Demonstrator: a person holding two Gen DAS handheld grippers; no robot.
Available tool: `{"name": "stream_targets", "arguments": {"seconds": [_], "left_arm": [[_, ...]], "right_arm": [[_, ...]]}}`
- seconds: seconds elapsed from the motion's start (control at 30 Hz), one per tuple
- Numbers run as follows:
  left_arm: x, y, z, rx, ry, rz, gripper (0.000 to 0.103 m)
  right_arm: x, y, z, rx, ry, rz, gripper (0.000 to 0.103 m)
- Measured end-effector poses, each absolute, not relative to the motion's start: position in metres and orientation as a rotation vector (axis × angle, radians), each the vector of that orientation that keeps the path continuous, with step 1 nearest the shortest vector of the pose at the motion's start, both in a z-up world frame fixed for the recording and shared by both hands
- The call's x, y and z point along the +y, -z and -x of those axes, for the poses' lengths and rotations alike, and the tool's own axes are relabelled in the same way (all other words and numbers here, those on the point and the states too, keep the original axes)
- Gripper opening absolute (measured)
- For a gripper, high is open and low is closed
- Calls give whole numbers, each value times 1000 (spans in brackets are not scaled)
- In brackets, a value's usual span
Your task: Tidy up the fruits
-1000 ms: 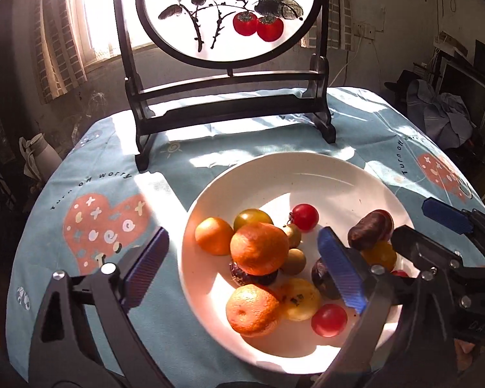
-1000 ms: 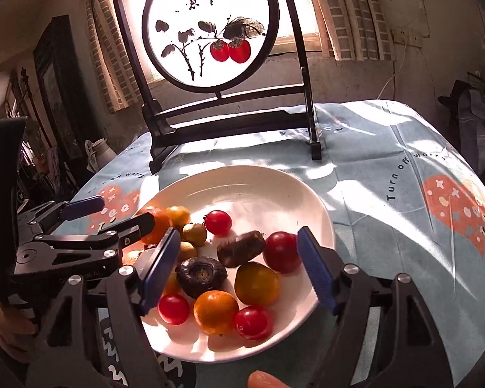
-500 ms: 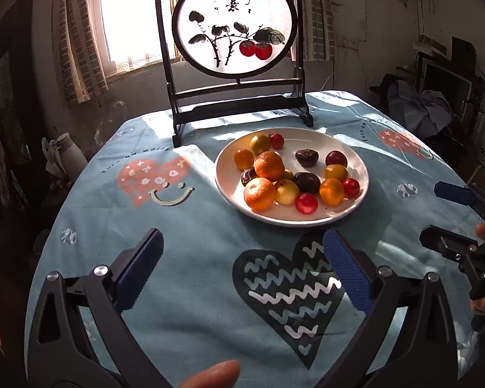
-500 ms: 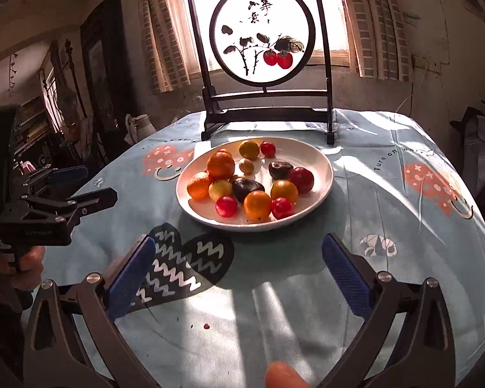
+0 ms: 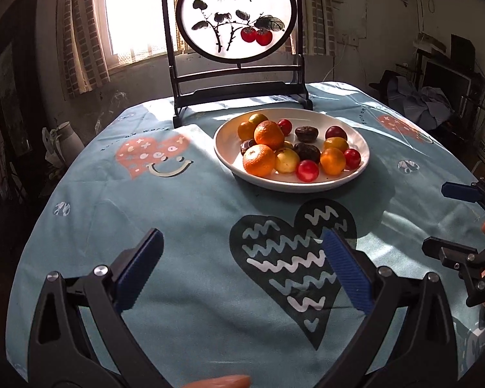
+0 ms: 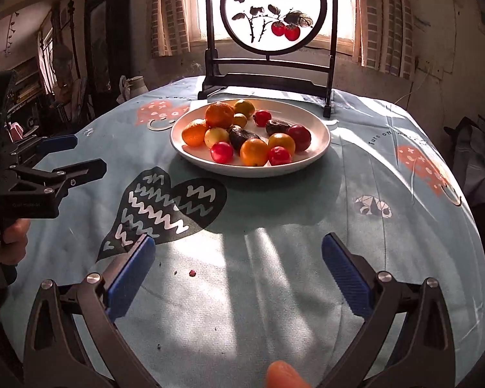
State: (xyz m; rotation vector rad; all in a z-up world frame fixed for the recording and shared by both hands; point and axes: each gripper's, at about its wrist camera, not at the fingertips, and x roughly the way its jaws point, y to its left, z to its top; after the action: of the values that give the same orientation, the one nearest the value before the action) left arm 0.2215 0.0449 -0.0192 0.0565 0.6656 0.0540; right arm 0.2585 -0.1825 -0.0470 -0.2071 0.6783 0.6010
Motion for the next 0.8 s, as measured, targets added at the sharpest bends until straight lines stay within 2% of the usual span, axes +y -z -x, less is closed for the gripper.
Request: {"name": "stream_targets", "arguments": {"seconds": [0.8], "left_arm": [[47, 21, -221, 669, -69, -51, 101]], "right_arm": [[-178, 52, -258, 697, -599, 226, 102]]}}
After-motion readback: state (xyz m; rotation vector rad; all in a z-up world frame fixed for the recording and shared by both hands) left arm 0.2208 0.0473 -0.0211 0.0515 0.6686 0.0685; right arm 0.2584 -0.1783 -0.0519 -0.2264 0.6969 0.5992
